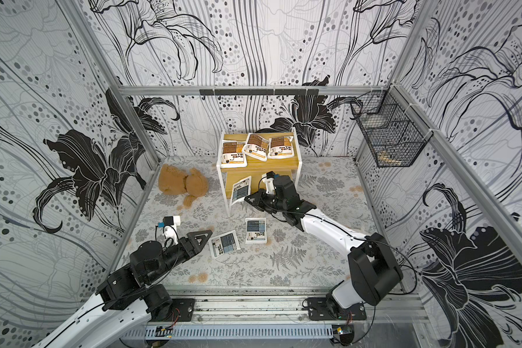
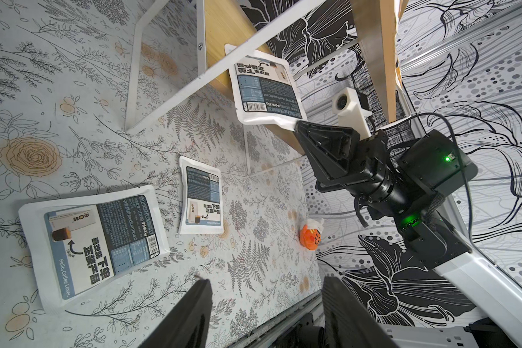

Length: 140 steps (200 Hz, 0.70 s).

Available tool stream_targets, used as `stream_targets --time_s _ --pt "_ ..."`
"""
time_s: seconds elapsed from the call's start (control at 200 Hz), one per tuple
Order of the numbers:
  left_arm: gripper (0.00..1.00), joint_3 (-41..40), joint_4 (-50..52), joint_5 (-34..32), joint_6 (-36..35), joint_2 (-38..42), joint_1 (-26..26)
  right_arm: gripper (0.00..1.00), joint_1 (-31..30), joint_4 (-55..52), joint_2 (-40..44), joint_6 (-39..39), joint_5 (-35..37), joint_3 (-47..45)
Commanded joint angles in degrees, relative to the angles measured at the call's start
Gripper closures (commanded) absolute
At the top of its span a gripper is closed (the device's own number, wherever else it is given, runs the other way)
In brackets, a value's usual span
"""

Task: Place the bagged coffee beans on the shelf by color
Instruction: Place the bagged coffee beans on the shelf.

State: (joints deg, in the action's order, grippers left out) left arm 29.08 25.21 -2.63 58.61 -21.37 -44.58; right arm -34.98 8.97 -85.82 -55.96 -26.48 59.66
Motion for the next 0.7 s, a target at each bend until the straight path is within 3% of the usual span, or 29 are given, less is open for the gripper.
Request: stream_targets --time_s 0.0,0.456,0.696 --pt "0.37 1.3 0.9 -0.2 -1.3 0.5 0.3 0.99 0.9 0.2 -1.7 1.2 1.9 2.5" --pt "0.37 -0.4 -1.9 1.1 0.0 -0.6 0.3 0.90 2.3 -4.9 -11.2 3.5 -3.4 12.3" --pt "0.37 -1.2 -2.4 1.5 -0.2 -1.1 0.3 0.62 2.4 -6.7 -11.2 3.8 -3.5 12.9"
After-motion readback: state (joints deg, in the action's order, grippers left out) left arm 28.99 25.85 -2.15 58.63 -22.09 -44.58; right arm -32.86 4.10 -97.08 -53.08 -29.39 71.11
